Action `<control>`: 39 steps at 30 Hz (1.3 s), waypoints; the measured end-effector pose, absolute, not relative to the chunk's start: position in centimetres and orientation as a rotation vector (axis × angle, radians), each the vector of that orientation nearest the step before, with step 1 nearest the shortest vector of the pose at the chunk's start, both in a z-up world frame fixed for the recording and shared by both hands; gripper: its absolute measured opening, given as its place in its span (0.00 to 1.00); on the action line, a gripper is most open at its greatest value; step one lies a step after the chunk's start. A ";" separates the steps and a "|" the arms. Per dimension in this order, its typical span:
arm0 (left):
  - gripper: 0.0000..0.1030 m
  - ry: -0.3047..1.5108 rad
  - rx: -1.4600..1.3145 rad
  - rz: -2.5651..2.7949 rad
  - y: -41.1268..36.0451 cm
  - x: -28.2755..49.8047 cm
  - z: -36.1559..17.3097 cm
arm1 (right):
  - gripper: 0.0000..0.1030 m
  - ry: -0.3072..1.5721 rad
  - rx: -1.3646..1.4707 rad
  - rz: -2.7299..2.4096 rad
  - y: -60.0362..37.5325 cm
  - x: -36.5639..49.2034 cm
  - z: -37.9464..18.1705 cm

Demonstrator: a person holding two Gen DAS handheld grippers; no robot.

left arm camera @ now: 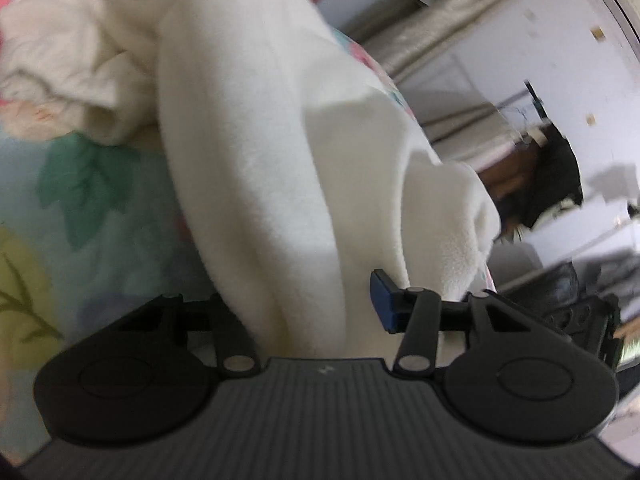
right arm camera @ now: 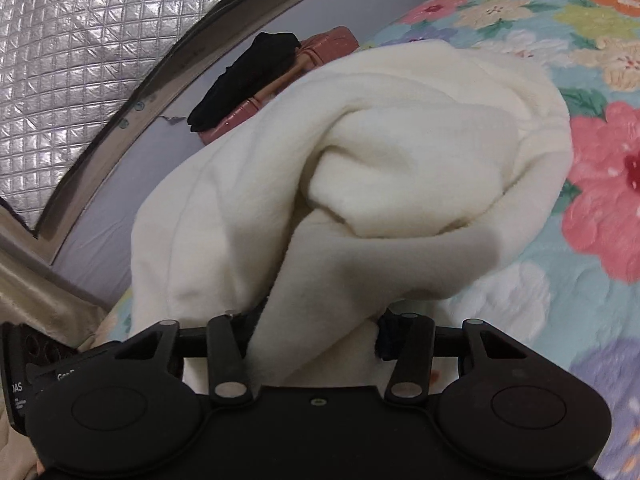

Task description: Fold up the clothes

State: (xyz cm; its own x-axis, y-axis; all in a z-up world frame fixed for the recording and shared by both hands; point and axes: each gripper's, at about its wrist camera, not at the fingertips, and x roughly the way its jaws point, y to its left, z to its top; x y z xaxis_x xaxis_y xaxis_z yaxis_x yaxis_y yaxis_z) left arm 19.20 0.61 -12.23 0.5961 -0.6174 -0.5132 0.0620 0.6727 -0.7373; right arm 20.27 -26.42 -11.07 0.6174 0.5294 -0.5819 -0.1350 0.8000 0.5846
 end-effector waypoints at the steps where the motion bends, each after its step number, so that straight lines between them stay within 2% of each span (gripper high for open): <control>1: 0.46 0.850 -0.725 -0.455 0.3 19.4 -11.7 | 0.53 0.825 0.542 0.406 -26.7 19.9 -11.1; 14: 0.45 0.862 -0.533 -0.728 -6.0 18.3 -5.8 | 0.48 0.798 0.700 0.420 -31.6 12.8 -10.1; 32: 0.46 0.852 -0.531 -1.057 -17.5 11.2 -1.5 | 0.47 0.579 0.633 0.261 -41.8 -0.6 -3.3; 39: 0.46 0.826 -0.491 -1.097 -18.3 7.6 1.6 | 0.44 0.516 0.537 0.193 -43.7 -4.1 0.9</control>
